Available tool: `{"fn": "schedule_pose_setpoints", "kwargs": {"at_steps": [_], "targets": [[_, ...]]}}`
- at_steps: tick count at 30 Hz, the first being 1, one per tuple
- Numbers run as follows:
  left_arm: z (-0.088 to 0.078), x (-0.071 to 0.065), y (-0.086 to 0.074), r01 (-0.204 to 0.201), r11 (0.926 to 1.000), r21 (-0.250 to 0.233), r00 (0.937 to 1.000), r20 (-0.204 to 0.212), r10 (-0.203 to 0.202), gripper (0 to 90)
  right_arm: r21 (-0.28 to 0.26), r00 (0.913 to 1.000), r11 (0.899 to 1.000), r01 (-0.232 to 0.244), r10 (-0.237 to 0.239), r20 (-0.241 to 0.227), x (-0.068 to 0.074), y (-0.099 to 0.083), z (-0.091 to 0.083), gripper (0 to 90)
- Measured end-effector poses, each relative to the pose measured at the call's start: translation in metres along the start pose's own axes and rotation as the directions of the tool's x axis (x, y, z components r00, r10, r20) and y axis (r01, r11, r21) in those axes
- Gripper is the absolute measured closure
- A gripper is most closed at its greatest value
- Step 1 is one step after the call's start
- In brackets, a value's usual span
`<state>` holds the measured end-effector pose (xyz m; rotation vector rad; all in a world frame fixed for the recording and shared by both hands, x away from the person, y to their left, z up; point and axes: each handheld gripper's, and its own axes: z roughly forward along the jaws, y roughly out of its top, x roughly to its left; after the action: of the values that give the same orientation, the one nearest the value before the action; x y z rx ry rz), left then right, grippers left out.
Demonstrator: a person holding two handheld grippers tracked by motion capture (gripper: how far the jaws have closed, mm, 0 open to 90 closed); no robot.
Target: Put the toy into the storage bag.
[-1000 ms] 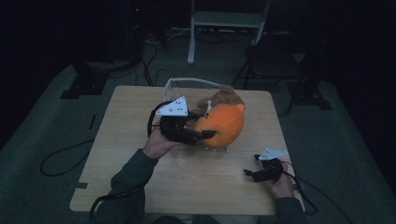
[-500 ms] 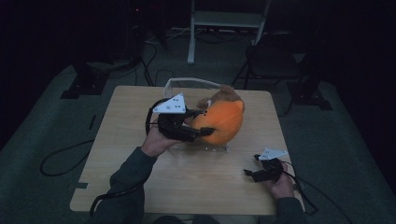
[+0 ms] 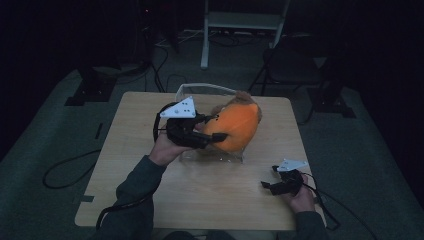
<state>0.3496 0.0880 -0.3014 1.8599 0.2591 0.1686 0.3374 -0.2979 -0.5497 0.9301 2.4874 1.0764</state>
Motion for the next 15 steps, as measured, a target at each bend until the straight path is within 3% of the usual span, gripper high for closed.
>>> {"fn": "schedule_pose_setpoints", "kwargs": {"at_steps": [15], "targets": [[-0.0048,0.0049,0.0024,0.006,0.9999,-0.011,0.9999,-0.013,-0.007,41.9,0.000,1.0000,1.000,-0.004,0.004,0.004,-0.0002,0.0000,0.0000,14.7]]}}
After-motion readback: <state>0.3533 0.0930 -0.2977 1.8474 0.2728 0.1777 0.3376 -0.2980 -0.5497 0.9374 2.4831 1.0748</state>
